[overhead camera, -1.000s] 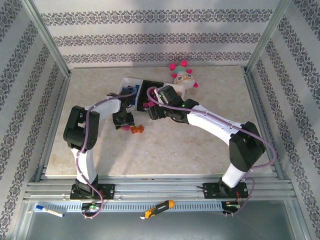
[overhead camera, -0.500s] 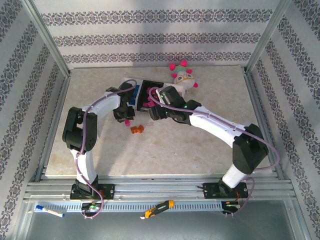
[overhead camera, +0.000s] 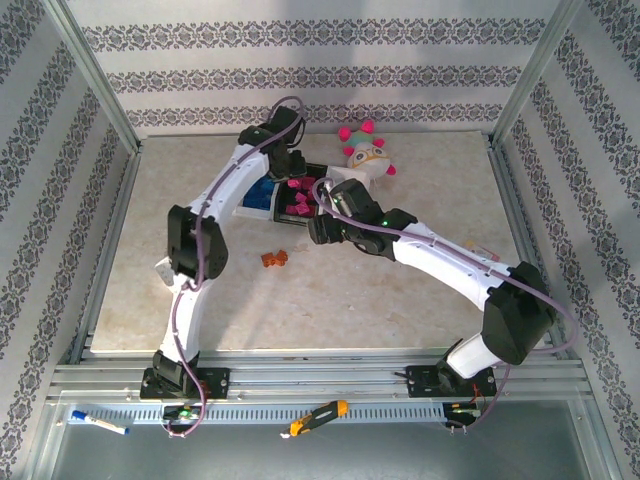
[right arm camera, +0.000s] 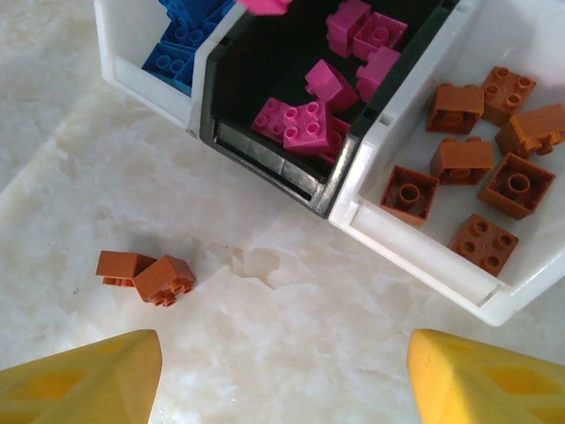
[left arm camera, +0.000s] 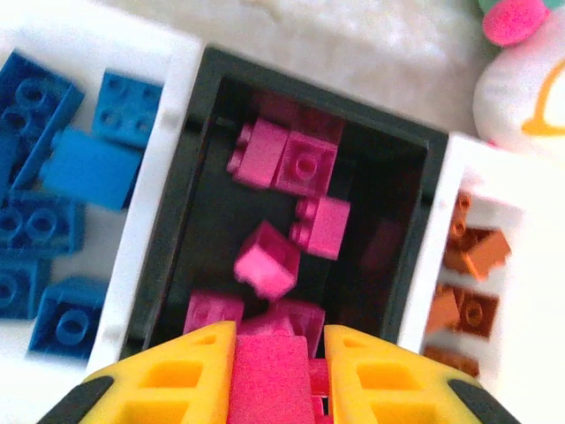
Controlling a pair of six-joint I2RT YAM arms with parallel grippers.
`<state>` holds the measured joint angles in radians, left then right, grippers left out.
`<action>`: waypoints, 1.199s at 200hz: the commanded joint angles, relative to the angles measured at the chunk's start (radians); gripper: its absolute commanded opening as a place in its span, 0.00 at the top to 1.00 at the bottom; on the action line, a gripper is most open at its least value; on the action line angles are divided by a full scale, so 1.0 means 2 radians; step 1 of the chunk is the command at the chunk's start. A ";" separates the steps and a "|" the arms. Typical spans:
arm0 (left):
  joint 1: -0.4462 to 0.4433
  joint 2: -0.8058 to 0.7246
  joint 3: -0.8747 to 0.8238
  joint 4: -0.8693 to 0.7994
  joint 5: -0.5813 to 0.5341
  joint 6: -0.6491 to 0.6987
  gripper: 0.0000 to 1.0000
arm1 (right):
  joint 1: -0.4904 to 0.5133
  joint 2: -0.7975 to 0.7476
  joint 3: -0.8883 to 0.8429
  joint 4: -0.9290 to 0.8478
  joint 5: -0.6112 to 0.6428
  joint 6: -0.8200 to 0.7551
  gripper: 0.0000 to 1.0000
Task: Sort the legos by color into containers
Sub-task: Place the lego in the container, then pick up the lego from the center of the table.
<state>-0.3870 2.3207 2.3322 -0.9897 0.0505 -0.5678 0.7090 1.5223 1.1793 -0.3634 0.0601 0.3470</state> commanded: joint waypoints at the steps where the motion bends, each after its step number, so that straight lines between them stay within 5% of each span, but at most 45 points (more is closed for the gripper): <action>1: 0.000 0.064 0.094 -0.066 -0.016 0.018 0.74 | -0.004 -0.021 -0.005 -0.002 0.015 0.014 0.27; 16: 0.001 0.086 0.121 -0.062 -0.013 0.011 0.68 | -0.003 -0.024 -0.003 -0.007 0.015 0.013 0.26; 54: 0.001 0.070 0.129 -0.062 -0.021 0.023 0.23 | 0.002 -0.028 0.001 -0.014 0.012 -0.002 0.26; 82: 0.001 0.031 0.118 -0.083 -0.035 0.038 0.09 | 0.008 -0.011 0.006 -0.014 0.000 -0.020 0.25; 127: 0.001 -0.078 0.007 -0.081 -0.055 0.061 0.03 | 0.039 0.054 0.036 -0.009 -0.017 -0.057 0.23; 194: 0.033 -0.293 -0.331 0.026 -0.064 0.027 0.00 | 0.077 0.176 0.088 0.008 -0.060 -0.081 0.19; 240: 0.063 -0.383 -0.469 0.038 -0.067 0.005 0.01 | 0.072 0.253 0.143 0.002 -0.076 -0.114 0.21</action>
<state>-0.2821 1.6428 1.4738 -0.9634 -0.0647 -0.5179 0.8600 1.9690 1.3918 -0.3553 -0.0616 0.1734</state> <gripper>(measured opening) 0.994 0.803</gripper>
